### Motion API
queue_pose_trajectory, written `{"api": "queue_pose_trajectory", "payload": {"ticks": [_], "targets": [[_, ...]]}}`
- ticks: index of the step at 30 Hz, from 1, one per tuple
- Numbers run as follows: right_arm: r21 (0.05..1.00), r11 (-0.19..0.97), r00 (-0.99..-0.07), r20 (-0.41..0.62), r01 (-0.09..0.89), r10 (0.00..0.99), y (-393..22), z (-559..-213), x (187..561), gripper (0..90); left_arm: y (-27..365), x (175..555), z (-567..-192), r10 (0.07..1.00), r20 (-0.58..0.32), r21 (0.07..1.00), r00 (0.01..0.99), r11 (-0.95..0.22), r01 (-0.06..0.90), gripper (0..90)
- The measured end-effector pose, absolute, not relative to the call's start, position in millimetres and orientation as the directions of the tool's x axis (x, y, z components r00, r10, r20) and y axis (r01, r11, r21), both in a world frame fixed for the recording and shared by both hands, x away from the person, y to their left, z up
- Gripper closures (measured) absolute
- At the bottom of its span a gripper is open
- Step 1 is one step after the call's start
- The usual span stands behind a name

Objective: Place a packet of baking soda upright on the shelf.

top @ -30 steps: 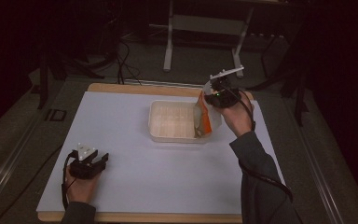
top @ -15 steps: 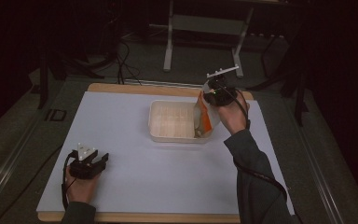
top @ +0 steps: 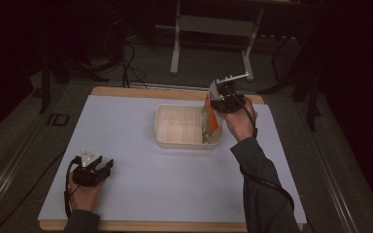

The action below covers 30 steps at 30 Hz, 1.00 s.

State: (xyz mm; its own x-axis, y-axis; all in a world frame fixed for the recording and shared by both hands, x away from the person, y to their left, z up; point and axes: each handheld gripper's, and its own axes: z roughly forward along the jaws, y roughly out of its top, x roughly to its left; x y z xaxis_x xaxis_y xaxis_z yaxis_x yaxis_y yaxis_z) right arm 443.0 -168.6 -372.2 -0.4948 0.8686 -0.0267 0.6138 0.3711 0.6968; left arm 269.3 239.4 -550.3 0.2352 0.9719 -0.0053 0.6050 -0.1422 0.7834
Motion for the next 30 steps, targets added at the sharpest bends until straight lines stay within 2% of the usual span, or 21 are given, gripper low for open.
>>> {"api": "queue_pose_trajectory", "payload": {"ticks": [3,7,9,12,16,22,30], "targets": [[0.691,0.376,-0.500,-0.024,0.618,0.866,-169.6,-377.7,441.1,77.4,239.0,269.2,-550.4,0.972,-0.005,0.784,0.234,-0.141,0.604,53.0],[0.695,0.369,-0.497,-0.020,0.617,0.868,-171.2,-383.3,437.1,86.5,238.8,269.3,-550.5,0.972,-0.004,0.784,0.234,-0.142,0.605,53.0],[0.684,0.378,-0.504,-0.017,0.624,0.863,-170.8,-386.2,436.1,88.0,238.6,269.2,-550.5,0.972,-0.003,0.784,0.235,-0.143,0.604,53.0],[0.681,0.383,-0.513,-0.013,0.624,0.858,-170.0,-390.2,434.6,83.8,238.8,269.1,-550.4,0.972,-0.005,0.784,0.234,-0.141,0.604,53.0],[0.691,0.376,-0.520,0.000,0.618,0.854,-171.4,-390.7,431.6,73.7,239.5,269.1,-550.3,0.973,-0.006,0.786,0.232,-0.140,0.603,53.0],[0.721,0.345,-0.520,0.027,0.602,0.853,-179.3,-381.1,423.8,62.3,239.3,268.8,-550.1,0.973,-0.004,0.785,0.232,-0.140,0.603,53.0],[0.778,0.253,-0.523,0.112,0.576,0.845,-202.2,-361.7,408.9,53.2,239.0,268.7,-550.1,0.973,-0.003,0.788,0.229,-0.139,0.600,52.8]]}}
